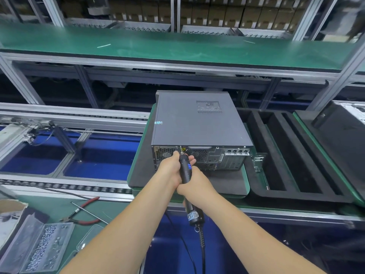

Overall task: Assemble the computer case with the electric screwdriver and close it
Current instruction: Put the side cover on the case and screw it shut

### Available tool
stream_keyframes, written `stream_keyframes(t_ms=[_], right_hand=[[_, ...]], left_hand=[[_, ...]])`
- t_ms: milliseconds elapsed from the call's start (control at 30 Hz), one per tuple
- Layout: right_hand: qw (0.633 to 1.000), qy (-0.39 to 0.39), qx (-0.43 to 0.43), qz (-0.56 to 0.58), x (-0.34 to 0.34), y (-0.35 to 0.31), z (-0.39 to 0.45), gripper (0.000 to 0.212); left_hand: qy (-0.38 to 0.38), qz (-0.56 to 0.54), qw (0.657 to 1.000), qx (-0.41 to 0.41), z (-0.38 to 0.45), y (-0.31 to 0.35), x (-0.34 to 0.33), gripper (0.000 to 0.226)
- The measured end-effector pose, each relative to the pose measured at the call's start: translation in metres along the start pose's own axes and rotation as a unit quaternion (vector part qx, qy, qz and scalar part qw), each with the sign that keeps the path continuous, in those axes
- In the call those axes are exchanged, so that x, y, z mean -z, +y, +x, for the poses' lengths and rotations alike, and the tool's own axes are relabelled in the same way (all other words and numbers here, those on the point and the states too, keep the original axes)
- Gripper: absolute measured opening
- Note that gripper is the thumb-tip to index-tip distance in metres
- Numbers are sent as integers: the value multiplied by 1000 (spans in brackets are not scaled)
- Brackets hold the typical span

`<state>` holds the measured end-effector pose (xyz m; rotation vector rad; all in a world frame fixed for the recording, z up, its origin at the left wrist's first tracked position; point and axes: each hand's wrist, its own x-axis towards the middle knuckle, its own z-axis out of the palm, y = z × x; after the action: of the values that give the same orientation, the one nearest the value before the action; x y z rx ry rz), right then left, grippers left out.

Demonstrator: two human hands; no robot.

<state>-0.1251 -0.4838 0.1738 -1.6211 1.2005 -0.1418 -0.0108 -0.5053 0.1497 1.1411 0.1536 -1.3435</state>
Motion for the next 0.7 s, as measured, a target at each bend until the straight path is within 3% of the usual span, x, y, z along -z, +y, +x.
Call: stream_keyframes(t_ms=[300,700], right_hand=[[992,-113,18,54,12,5,-3,87],[995,-88,31,45,6,7,-1,94]], left_hand=[[3,-20,1000,14,-2,6,-1,52],[-10,-24,1000,0,2,3,0,53]])
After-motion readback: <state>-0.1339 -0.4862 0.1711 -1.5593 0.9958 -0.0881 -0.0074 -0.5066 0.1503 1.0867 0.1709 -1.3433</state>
